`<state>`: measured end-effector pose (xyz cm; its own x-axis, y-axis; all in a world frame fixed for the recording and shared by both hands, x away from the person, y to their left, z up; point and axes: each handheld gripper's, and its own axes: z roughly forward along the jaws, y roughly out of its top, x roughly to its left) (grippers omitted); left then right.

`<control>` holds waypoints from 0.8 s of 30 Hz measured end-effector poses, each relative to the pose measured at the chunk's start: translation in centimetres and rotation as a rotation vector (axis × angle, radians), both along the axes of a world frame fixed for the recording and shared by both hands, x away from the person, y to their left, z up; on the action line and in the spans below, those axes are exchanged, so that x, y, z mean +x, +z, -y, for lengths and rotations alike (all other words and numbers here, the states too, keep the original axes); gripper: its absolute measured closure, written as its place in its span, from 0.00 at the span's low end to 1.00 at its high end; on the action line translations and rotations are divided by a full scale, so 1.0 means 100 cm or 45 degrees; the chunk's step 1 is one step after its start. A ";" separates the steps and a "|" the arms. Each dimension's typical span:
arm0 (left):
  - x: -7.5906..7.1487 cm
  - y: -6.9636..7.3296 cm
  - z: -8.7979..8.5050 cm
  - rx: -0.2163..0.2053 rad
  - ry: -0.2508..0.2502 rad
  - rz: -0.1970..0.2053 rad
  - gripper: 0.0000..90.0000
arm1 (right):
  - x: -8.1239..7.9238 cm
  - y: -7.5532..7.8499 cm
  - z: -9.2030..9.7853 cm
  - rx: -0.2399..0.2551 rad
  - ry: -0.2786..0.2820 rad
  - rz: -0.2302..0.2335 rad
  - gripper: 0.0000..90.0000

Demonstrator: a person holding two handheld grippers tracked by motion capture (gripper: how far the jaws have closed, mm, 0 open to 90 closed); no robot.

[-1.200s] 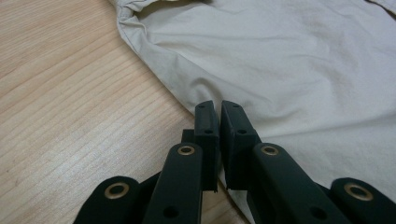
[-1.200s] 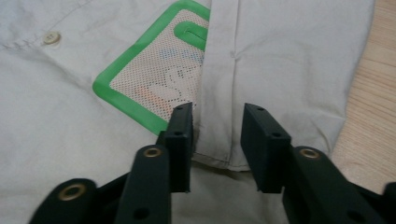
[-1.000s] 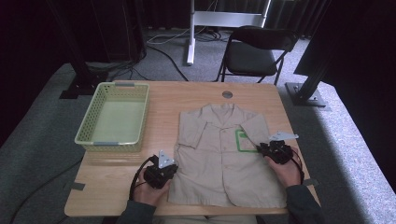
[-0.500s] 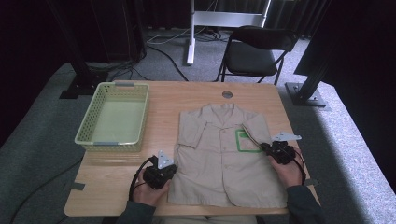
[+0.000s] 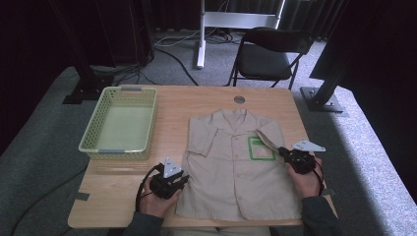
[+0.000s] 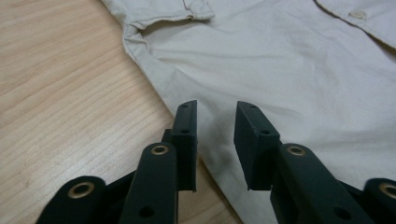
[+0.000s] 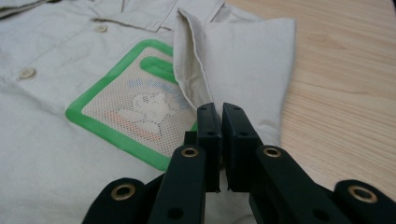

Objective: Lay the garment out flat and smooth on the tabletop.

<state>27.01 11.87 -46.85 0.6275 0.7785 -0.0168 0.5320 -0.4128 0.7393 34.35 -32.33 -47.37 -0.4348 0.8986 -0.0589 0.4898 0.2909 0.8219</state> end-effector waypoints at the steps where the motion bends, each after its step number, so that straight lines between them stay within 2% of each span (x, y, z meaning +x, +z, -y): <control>1: -0.001 0.000 0.000 -0.003 -0.002 0.007 0.75 | 0.000 0.000 0.001 0.004 -0.009 0.006 0.95; 6: 0.000 -0.002 0.003 -0.002 -0.022 0.001 0.71 | -0.002 0.001 0.004 0.008 -0.045 0.026 0.95; 10: 0.000 -0.006 0.006 0.003 -0.041 -0.003 0.68 | -0.002 0.000 0.001 -0.057 -0.073 0.052 0.95; 14: -0.001 -0.008 0.009 -0.003 -0.058 0.003 0.66 | -0.002 -0.001 -0.003 -0.114 -0.076 0.054 0.95; 24: 0.001 -0.012 0.009 -0.003 -0.061 -0.006 0.64 | -0.001 -0.001 0.000 -0.090 -0.087 0.045 0.95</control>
<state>27.09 10.93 -48.04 0.6641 0.7473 -0.0214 0.5150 -0.4366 0.7377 34.28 -32.37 -47.49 -0.3693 0.9191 -0.1374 0.4812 0.3156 0.8178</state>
